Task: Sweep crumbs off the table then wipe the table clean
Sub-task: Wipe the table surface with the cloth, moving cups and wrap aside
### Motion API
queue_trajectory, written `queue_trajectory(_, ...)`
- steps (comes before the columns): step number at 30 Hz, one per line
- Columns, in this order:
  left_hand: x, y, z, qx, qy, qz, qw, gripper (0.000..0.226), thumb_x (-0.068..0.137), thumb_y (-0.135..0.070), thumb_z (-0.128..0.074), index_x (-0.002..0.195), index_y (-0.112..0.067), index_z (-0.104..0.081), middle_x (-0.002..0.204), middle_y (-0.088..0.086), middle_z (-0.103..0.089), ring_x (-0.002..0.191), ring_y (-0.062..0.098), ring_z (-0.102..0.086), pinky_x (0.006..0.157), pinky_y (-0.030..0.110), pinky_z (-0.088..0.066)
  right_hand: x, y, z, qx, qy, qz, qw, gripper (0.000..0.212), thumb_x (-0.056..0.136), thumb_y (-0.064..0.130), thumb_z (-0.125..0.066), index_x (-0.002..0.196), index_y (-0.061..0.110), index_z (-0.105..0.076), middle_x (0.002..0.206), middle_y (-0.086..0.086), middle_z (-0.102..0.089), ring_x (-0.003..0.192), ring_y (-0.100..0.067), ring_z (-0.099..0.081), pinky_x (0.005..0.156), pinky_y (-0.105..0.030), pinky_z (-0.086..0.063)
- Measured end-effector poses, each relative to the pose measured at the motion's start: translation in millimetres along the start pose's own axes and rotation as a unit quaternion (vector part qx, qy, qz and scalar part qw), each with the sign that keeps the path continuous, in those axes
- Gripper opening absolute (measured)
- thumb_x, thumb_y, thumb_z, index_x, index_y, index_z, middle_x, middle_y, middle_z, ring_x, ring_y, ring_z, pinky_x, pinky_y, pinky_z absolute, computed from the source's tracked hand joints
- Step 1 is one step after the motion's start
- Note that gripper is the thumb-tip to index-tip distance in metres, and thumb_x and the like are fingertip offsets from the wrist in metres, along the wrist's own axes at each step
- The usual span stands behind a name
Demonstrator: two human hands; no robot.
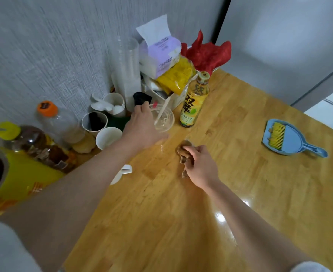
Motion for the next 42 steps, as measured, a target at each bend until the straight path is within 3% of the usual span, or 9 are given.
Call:
queue_trajectory(4, 5.4, 3.2, 10.2, -0.015, -0.038, -0.021, 0.999, 0.105, 0.064, -0.053, -0.084, 0.144, -0.01, -0.031, 0.14, 0.011, -0.039, 0.129, 0.029, -0.045, 0.1, 0.037, -0.042, 3.8, -0.8, 2.4, -0.048, 0.032, 0.076, 0.995, 0.045, 0.099, 0.028, -0.05, 0.143, 0.031, -0.049, 0.131, -0.003, -0.046, 0.105, -0.022, -0.059, 0.074, -0.032, -0.052)
queue_trajectory(9, 6.0, -8.7, 60.4, -0.048, -0.068, -0.035, 0.996, 0.118, 0.053, -0.078, -0.069, 0.144, -0.012, -0.032, 0.138, 0.006, -0.038, 0.126, 0.023, -0.045, 0.101, 0.039, -0.044, 45.5, 34.9, -7.1, -0.028, 0.008, -0.015, 0.999, 0.049, 0.095, 0.025, -0.052, 0.144, 0.029, -0.046, 0.132, -0.009, -0.045, 0.111, -0.032, -0.059, 0.087, -0.041, -0.055)
queue_trajectory(14, 8.1, -13.1, 76.0, -0.038, -0.091, -0.041, 0.994, 0.114, 0.058, -0.075, -0.071, 0.145, -0.011, -0.032, 0.139, 0.007, -0.038, 0.125, 0.024, -0.046, 0.1, 0.038, -0.042, 7.2, 115.8, -39.8, -0.042, 0.17, 0.233, 0.957, 0.044, 0.094, 0.033, -0.056, 0.138, 0.039, -0.054, 0.126, 0.002, -0.051, 0.111, -0.02, -0.055, 0.086, -0.034, -0.05)
queue_trajectory(21, 1.4, -4.7, 57.7, -0.049, -0.123, -0.051, 0.99, 0.106, 0.063, -0.06, -0.079, 0.145, -0.013, -0.031, 0.139, 0.005, -0.04, 0.127, 0.024, -0.045, 0.099, 0.036, -0.041, 68.9, 46.1, -7.1, -0.038, 0.025, 0.03, 0.999, 0.044, 0.096, 0.028, -0.051, 0.139, 0.034, -0.053, 0.128, -0.006, -0.049, 0.111, -0.03, -0.06, 0.089, -0.041, -0.054)
queue_trajectory(25, 1.7, -3.6, 51.3, -0.058, -0.152, -0.041, 0.986, 0.105, 0.064, -0.058, -0.08, 0.145, -0.012, -0.032, 0.139, 0.006, -0.041, 0.127, 0.024, -0.046, 0.099, 0.035, -0.042, 62.6, 98.1, -35.6, -0.05, 0.057, 0.115, 0.99, 0.048, 0.097, 0.024, -0.05, 0.144, 0.033, -0.049, 0.132, -0.008, -0.047, 0.121, -0.03, -0.049, 0.101, -0.044, -0.045)
queue_trajectory(30, 4.3, -8.2, 18.7, -0.038, -0.082, -0.019, 0.996, 0.102, 0.065, -0.055, -0.083, 0.143, -0.013, -0.032, 0.139, 0.009, -0.039, 0.128, 0.027, -0.045, 0.1, 0.037, -0.04, -15.7, 71.7, -18.0, -0.012, 0.19, 0.241, 0.952, 0.039, 0.088, 0.028, -0.062, 0.125, 0.041, -0.065, 0.116, 0.004, -0.056, 0.101, -0.017, -0.06, 0.084, -0.031, -0.05)
queue_trajectory(33, 4.6, -13.1, -6.8, -0.025, -0.039, -0.023, 0.999, 0.103, 0.066, -0.054, -0.083, 0.144, -0.012, -0.03, 0.138, 0.01, -0.038, 0.127, 0.028, -0.045, 0.1, 0.038, -0.042, -28.1, -6.3, 22.1, -0.011, 0.122, 0.153, 0.981, 0.035, 0.087, 0.024, -0.064, 0.118, 0.04, -0.069, 0.109, 0.01, -0.056, 0.078, -0.007, -0.062, 0.071, -0.027, -0.05)
queue_trajectory(38, 11.0, -21.2, -24.9, -0.04, -0.037, -0.024, 0.998, 0.117, 0.068, -0.056, -0.082, 0.153, -0.015, -0.013, 0.144, 0.012, -0.032, 0.131, 0.031, -0.043, 0.101, 0.042, -0.045, -5.6, -81.9, 54.9, 0.007, -0.073, -0.202, 0.977, 0.044, 0.094, 0.026, -0.052, 0.137, 0.034, -0.053, 0.126, -0.006, -0.048, 0.08, -0.021, -0.064, 0.077, -0.034, -0.053)
queue_trajectory(42, -5.3, -19.4, -8.9, -0.076, 0.022, -0.041, 0.996, 0.138, 0.069, -0.048, -0.086, 0.155, -0.029, 0.02, 0.161, 0.014, -0.014, 0.144, 0.031, -0.032, 0.111, 0.048, -0.038, -30.0, 22.4, -6.3, -0.016, -0.017, -0.028, 0.999, 0.046, 0.09, 0.026, -0.054, 0.136, 0.033, -0.056, 0.125, -0.006, -0.05, 0.101, -0.03, -0.062, 0.08, -0.037, -0.056)
Point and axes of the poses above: each hand's wrist, its own x-axis towards the middle knuckle, its own z-axis out of the back of the hand, y = z × x, the point moved 4 cm from there along x, towards the middle knuckle
